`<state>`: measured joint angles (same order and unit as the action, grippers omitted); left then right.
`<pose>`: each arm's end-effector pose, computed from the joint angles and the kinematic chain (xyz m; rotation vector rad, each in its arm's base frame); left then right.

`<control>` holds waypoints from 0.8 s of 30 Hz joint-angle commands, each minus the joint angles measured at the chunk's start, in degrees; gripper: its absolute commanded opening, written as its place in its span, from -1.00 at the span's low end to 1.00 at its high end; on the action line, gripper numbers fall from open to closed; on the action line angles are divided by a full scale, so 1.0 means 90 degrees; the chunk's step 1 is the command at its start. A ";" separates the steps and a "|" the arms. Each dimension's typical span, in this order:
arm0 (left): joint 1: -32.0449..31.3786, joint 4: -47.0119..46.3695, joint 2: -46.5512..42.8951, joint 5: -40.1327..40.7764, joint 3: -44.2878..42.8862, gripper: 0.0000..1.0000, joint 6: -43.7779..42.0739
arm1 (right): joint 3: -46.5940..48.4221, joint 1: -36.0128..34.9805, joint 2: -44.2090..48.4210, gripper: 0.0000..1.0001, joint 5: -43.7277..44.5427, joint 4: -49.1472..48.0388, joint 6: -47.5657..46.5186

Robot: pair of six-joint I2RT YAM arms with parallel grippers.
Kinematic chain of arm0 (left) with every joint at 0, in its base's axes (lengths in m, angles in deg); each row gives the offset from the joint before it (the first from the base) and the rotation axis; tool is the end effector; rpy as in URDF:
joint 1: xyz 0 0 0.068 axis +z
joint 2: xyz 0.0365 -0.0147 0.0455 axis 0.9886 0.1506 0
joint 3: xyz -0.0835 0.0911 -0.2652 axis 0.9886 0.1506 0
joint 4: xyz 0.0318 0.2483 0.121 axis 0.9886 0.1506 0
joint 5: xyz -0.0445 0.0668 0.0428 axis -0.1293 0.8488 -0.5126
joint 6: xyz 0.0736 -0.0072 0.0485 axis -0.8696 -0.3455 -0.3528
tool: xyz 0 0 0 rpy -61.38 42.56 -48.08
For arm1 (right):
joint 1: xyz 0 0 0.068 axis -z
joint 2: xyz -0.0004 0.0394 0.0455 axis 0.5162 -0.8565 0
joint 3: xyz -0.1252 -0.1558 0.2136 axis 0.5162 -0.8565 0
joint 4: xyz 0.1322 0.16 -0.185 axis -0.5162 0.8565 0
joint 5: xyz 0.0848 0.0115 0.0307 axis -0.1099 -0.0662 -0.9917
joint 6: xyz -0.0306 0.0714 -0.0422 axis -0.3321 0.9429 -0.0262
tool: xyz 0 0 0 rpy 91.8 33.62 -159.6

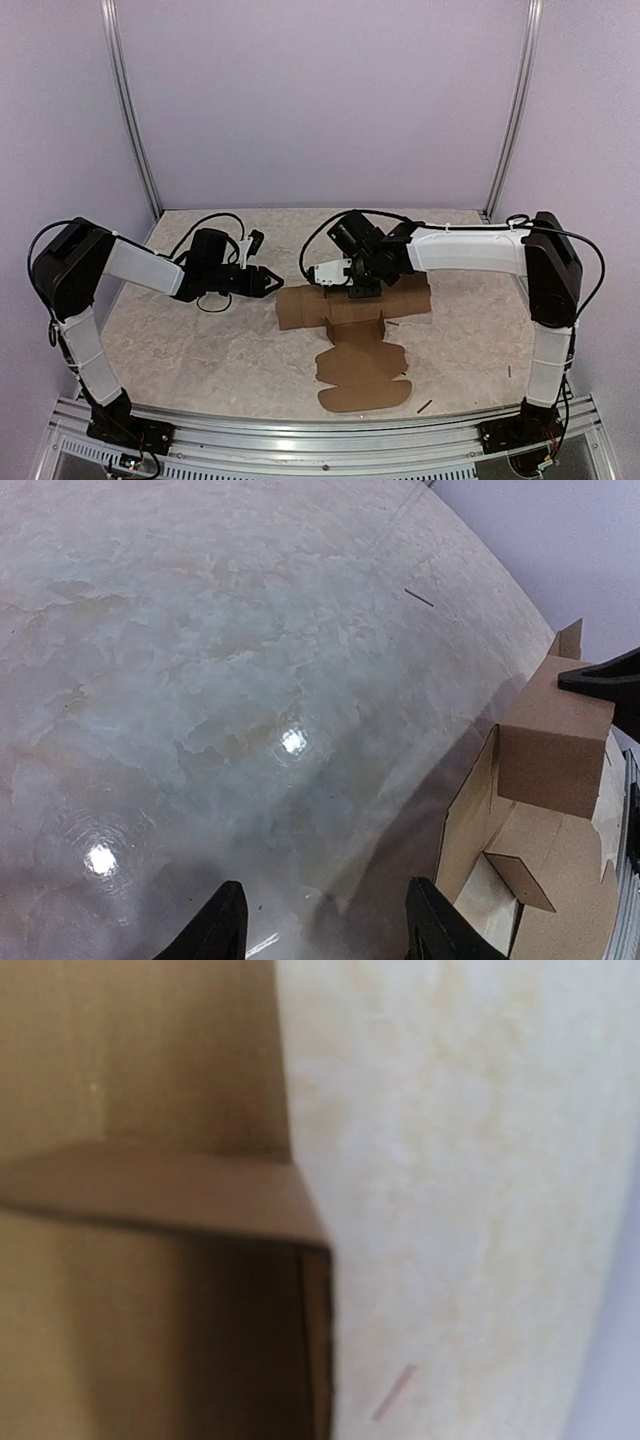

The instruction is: Fold the paper box

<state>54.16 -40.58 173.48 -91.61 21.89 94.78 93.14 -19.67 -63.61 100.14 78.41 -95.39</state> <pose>0.3508 -0.2188 0.1273 0.5008 2.1827 -0.9043 0.3208 0.3463 0.1900 -1.7778 1.7696 -0.4544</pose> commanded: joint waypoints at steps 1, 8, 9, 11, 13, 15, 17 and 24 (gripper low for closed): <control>0.0060 -0.0491 -0.0468 0.0112 0.0415 0.08 -0.0005 | -0.0312 -0.0018 0.0477 -1.00 0.0512 -0.0737 -0.0234; 0.0138 -0.2463 -0.1632 -0.0084 0.1694 0.14 0.0038 | -0.1091 -0.0144 0.1009 -1.00 0.0806 -0.2054 -0.0698; 0.0144 -0.2461 -0.1747 0.0070 0.1764 0.14 0.0055 | -0.1236 -0.0175 0.1088 -1.00 0.0805 -0.2284 -0.0763; 0.0200 -0.2092 -0.1800 0.0409 0.1690 0.15 0.0065 | -0.1593 -0.0223 0.1222 -1.00 0.0837 -0.2789 -0.0864; 0.0297 -0.1584 -0.1630 0.0526 0.1457 0.14 0.0113 | -0.1856 -0.0255 0.1267 -1.00 0.0828 -0.3128 -0.0921; 0.0363 -0.1375 -0.1287 0.0351 0.1296 0.13 0.0121 | -0.2093 -0.0261 0.1241 -1.00 0.0799 -0.3421 -0.1025; 0.0371 -0.1345 -0.0978 0.0276 0.1152 0.11 0.0094 | -0.2319 -0.0293 0.1220 -1.00 0.0866 -0.3791 -0.1161; 0.0247 -0.1298 -0.0126 -0.0282 0.0681 0.07 0.0040 | -0.3107 -0.0494 0.1359 -1.00 0.1158 -0.5188 -0.1660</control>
<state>57.35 -54.05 169.81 -90.12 30.68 95.78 68.07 -22.62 -53.27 108.38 41.54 -107.30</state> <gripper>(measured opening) 0.537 0.013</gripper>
